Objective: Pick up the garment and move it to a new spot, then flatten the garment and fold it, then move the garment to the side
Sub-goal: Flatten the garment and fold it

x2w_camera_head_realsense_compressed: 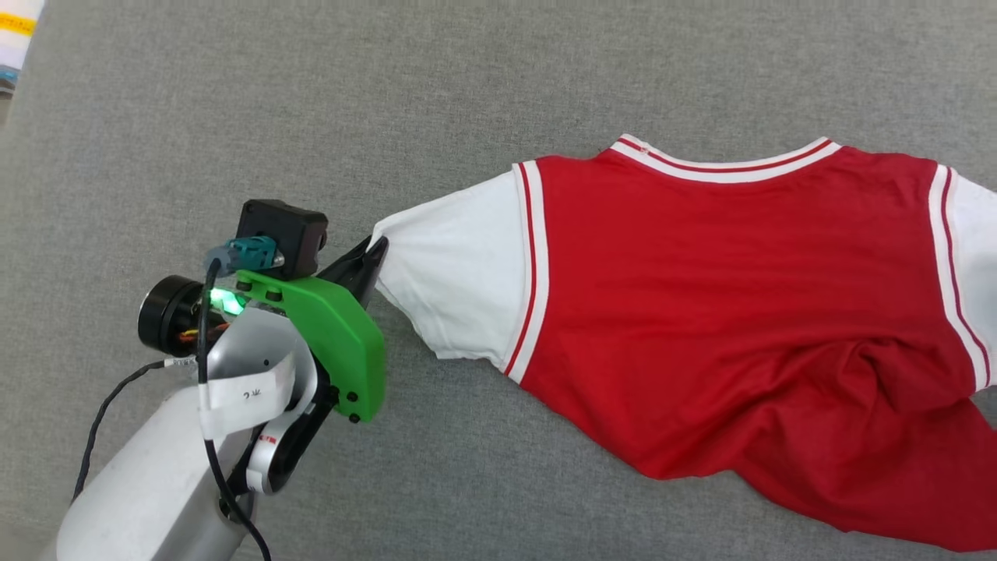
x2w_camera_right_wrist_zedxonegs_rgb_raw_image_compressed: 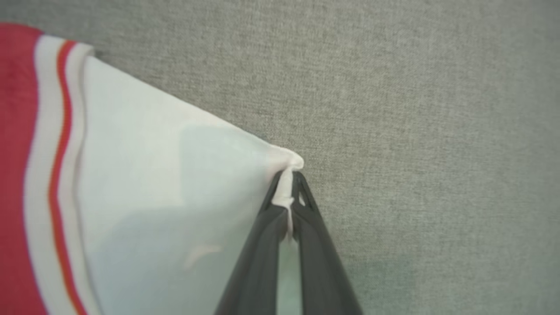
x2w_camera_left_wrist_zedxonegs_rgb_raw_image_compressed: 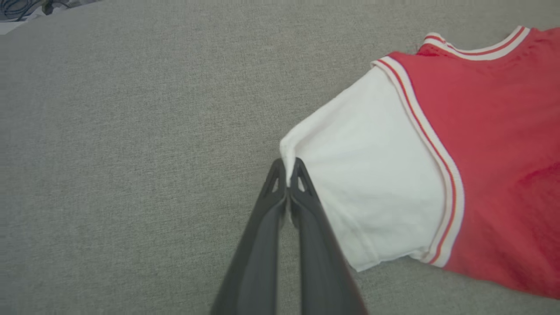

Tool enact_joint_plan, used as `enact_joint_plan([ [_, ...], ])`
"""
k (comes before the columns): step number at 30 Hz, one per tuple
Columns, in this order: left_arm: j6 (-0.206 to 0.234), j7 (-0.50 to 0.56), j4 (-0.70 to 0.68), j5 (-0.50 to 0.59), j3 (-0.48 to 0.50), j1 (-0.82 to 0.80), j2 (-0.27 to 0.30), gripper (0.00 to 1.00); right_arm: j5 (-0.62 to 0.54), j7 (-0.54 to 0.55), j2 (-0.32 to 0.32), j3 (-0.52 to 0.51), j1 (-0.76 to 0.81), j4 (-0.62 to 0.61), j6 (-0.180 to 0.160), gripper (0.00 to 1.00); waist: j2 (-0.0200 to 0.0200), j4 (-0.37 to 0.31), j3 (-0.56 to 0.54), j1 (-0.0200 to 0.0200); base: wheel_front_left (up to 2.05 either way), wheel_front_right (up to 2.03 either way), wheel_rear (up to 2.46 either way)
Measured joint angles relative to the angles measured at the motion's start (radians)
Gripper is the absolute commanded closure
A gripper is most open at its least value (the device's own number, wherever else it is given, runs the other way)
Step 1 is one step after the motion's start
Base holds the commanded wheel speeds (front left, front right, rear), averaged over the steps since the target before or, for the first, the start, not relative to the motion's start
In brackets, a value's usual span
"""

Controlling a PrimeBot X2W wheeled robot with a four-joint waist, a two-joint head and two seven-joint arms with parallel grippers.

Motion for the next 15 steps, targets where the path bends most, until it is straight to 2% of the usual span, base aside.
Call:
enact_joint_plan([
  [7,-0.001,-0.074,0.027,-0.010,0.044,0.019,0.005,1.00,0.016,-0.162,-0.014,0.019,0.012,-0.029,0.000,1.00,0.0000,-0.014,-0.086,0.0000,0.00,0.00,0.00],
  [15,-0.001,-0.158,-0.004,-0.002,0.119,0.010,0.041,1.00,0.047,-0.260,-0.052,0.010,-0.031,-0.105,0.000,1.00,0.0000,-0.041,-0.191,-0.0002,0.00,0.00,0.00],
])
